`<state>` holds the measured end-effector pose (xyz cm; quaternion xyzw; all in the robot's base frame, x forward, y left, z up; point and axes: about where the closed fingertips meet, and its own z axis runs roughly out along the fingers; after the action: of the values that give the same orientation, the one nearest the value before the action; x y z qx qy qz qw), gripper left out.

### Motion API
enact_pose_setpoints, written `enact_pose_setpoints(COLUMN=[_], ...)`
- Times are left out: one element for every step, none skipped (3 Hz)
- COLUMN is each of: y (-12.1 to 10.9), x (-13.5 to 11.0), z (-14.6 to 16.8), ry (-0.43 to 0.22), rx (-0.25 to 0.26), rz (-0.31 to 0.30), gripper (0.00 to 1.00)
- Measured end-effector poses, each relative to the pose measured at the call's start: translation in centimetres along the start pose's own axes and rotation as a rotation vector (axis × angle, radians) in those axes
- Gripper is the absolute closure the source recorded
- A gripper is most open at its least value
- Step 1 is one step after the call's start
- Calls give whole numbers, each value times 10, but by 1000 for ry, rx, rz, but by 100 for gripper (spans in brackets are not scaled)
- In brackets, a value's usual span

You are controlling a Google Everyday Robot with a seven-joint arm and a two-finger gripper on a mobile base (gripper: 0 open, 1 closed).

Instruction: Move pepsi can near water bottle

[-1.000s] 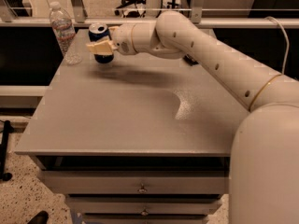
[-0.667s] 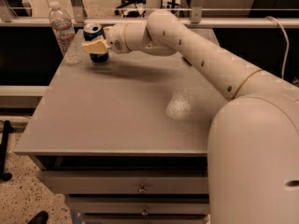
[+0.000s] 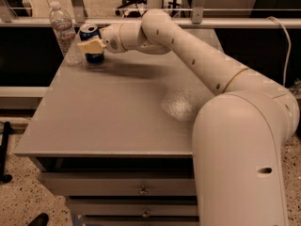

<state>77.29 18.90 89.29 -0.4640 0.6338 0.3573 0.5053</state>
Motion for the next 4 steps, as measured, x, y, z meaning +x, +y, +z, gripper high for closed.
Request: enact_pose_setpoints(y=[3,7,10,11], x=[0,2,5,7], z=[4,7,5,-8], ry=[-1,0,-2,-16], rx=[-18,-38,-55,-62], rz=[14,26,33,21], gripper=[44,21,0,0])
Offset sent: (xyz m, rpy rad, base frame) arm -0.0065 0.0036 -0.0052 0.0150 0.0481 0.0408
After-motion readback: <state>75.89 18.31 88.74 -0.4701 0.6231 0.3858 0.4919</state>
